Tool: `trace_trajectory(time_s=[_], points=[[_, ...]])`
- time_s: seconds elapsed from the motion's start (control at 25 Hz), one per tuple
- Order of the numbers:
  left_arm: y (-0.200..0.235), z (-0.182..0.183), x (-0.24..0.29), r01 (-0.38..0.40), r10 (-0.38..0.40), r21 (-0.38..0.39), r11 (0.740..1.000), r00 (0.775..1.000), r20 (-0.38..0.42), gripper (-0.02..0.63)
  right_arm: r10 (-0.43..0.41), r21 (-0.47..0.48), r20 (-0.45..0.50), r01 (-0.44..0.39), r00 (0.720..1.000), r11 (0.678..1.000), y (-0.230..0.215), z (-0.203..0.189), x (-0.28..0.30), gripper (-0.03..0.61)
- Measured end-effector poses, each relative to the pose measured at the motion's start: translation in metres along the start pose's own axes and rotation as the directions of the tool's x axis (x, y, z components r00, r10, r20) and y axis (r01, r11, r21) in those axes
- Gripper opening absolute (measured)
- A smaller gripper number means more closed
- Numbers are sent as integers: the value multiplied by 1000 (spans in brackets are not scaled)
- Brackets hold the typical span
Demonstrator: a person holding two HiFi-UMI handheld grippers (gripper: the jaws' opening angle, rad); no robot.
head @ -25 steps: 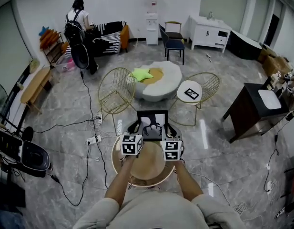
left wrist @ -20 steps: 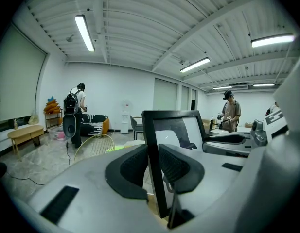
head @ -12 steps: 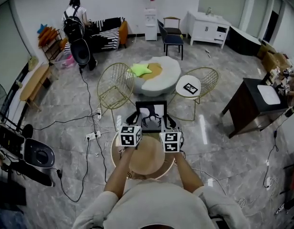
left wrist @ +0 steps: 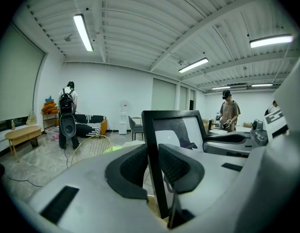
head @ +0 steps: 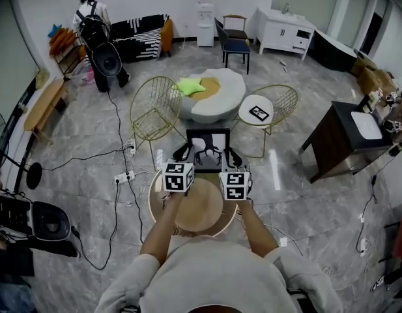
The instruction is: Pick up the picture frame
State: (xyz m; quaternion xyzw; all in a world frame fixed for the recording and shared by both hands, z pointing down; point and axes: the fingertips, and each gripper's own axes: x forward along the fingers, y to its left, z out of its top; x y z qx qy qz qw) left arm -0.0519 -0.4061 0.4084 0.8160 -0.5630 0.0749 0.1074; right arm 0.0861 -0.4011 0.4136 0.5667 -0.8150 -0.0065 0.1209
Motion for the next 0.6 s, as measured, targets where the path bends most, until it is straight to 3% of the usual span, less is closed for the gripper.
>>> trace_trajectory(time_s=[0.6], points=[[3,-5,2,5,-5,-20,1000,1000,-19,71,4,-7,-25,-4,1000,1000,4,-4,2,75]])
